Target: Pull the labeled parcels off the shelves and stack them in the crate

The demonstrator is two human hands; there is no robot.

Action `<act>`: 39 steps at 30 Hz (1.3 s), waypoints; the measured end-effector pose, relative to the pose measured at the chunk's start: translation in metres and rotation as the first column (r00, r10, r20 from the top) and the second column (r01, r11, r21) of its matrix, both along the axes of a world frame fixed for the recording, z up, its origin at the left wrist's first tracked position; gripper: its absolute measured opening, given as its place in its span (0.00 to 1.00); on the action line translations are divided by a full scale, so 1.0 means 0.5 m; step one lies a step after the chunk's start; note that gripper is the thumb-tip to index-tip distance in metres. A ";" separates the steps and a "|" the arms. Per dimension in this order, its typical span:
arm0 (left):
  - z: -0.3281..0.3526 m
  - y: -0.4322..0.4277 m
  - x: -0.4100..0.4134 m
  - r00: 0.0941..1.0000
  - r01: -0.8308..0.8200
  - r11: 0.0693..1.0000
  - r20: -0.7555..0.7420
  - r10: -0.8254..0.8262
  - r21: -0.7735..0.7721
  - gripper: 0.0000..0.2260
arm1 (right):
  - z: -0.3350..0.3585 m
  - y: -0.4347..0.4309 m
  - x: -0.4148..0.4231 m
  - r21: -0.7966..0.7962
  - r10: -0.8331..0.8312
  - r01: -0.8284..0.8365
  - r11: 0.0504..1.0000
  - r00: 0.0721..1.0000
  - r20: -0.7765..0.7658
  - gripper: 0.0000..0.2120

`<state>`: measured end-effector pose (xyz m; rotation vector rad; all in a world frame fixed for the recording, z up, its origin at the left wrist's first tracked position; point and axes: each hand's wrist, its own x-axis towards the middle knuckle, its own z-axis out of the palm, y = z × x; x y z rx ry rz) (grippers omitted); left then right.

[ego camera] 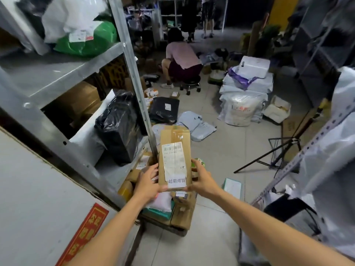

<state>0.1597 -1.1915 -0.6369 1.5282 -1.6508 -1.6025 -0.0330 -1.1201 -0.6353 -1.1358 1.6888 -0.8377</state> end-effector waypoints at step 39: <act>-0.758 -0.383 0.034 0.929 0.121 0.974 0.324 -0.178 0.190 0.37 | -0.721 -0.357 0.112 0.378 -0.293 0.232 0.896 0.949 0.112 0.44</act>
